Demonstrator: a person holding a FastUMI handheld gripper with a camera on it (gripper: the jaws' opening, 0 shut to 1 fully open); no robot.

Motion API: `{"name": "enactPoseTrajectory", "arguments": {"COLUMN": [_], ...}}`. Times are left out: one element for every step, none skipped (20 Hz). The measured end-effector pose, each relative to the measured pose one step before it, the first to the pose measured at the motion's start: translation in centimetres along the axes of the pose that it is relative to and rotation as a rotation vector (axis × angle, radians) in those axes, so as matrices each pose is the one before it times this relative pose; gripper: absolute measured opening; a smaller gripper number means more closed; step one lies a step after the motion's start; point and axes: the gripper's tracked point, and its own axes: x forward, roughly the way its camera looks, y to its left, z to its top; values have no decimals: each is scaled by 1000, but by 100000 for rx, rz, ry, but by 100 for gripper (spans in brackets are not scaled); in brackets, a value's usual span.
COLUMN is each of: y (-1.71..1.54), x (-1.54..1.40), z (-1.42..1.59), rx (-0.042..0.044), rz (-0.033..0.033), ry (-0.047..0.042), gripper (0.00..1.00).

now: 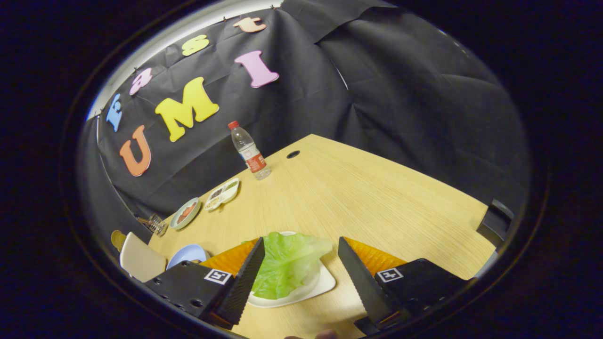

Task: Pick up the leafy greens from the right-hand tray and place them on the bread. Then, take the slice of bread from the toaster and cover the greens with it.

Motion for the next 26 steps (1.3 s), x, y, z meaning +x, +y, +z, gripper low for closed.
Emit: {"name": "enactPoseTrajectory", "arguments": {"y": [-290, 67, -48, 12, 2, 5, 97, 92, -125, -49, 49, -146, -368, -312, -263, 55, 4, 185, 238, 323, 466, 488, 836, 839, 956, 948], "x": [403, 458, 378, 431, 596, 537, 360, 86, 123, 91, 71, -147, 401, -164, -32, 44, 26, -12, -354, -221, -384, -719, -728, -618, -654, -737], "z": [46, -41, 9, -58, -20, -232, -207, -280, 132, 21, 31, -100, -53, -139, 26, 365, 346, -35, -118, 623, 393, 343, 530, 337, 618, 504], "rx": [975, 680, 437, 799, 1414, 2088, 1861, 1074, -40, 531, 193, 384, 558, 79, -152, -332, -1317, -2304, -2492, -2261, -2088, -632, -409, -637, -717, -215], "rz": [-936, -523, -671, -441, -362, 340, 433, 836, -571, 228, 157, -255, -881, -301, -251, 41, -417, -7, 815, 781, 641, 1155, 1775, 1448, 1498, 1769], "ry": [151, 245, 153, 283, 925, 1202, 1182, 670, -529, 38, 87, 870, 693, 626, 352, -519, -846, 142, -738, -1233, -1376, -1750, -1793, -1789, -1833, -1792], "gripper": [96, 96, 95, 96, 96, 96, 96, 96, 96, 89, 83, 73, 64, 54, 44, 34, 25, 3, 3, 1, 0, 0, 0, 0, 0, 0]}}
